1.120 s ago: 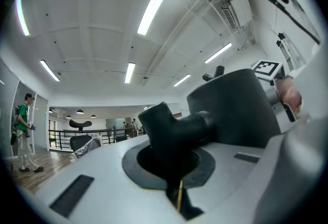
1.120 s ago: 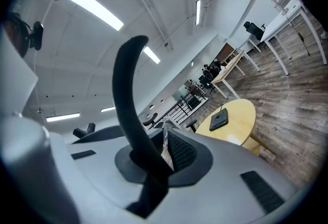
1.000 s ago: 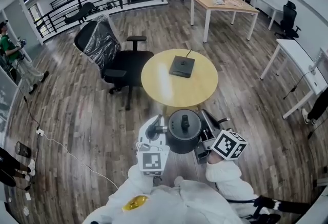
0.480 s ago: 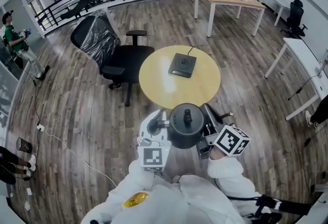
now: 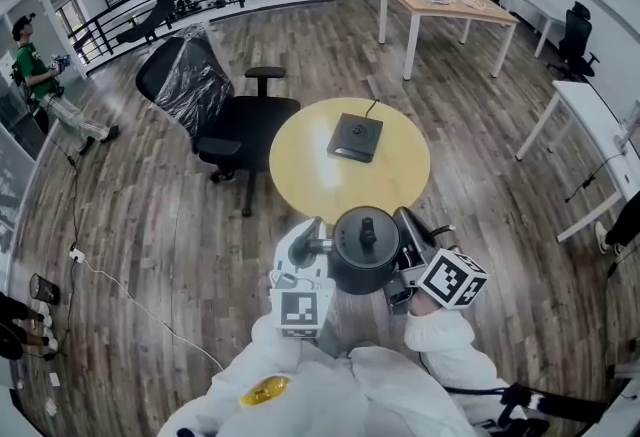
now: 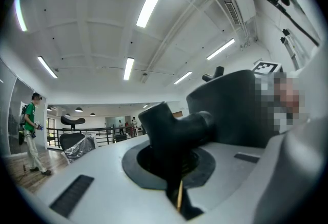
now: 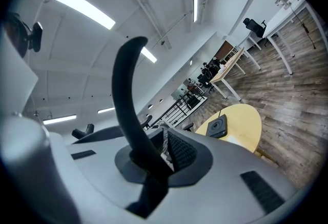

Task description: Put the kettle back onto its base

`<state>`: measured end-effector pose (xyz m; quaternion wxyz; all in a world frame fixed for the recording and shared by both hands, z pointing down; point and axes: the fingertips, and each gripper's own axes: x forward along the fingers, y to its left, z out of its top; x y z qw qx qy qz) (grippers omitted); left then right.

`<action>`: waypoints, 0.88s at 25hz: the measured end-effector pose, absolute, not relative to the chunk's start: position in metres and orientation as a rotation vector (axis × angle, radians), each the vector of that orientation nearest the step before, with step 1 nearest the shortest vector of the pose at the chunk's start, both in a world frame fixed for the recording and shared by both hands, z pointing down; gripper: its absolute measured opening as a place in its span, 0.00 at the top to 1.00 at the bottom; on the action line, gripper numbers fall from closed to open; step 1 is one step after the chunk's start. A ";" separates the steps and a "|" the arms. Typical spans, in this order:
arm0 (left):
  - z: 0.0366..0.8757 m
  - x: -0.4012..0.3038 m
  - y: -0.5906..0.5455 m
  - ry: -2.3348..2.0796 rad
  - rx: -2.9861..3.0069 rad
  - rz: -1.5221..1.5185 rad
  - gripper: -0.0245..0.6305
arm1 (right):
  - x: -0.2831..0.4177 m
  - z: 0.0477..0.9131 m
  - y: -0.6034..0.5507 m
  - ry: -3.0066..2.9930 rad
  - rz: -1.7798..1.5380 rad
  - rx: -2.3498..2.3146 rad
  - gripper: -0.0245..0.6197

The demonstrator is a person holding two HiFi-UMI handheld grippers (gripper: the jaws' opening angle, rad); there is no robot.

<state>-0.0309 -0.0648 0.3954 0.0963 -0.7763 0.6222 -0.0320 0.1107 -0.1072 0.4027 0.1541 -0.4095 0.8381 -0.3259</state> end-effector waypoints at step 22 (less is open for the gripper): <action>0.402 -0.068 -0.186 1.805 -2.317 -0.056 0.97 | 0.079 0.405 -0.223 2.370 -0.918 -1.231 0.91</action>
